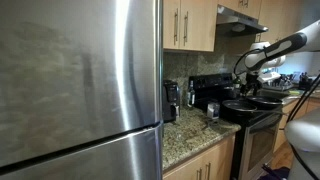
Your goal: Open the air fryer and the right-sided cabinet door
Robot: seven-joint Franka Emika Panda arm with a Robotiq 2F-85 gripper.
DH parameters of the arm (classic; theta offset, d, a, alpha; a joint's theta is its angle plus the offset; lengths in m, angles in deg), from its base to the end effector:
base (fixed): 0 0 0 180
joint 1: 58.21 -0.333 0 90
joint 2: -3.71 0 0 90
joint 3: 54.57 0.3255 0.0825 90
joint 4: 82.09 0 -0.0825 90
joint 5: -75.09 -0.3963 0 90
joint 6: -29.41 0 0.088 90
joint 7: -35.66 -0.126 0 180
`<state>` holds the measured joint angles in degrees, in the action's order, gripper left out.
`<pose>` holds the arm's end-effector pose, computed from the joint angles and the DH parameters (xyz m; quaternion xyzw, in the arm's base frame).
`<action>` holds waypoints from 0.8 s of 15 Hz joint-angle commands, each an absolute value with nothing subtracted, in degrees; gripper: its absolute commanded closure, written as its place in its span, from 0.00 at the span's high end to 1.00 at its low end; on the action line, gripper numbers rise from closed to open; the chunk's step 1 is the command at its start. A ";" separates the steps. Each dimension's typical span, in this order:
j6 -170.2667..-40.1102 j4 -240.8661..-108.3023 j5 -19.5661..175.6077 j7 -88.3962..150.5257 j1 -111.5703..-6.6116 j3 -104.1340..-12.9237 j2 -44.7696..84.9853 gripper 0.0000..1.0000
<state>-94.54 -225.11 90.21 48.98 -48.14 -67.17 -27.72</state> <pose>0.3766 -0.1765 0.4751 0.9927 -0.0093 0.0826 0.0879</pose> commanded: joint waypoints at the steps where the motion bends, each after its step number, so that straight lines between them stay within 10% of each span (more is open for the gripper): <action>1: -94.41 -225.00 89.97 49.15 -47.82 -66.86 -27.68 1.00; 12: -102.80 -222.54 92.23 47.03 -60.93 -52.03 -15.25 1.00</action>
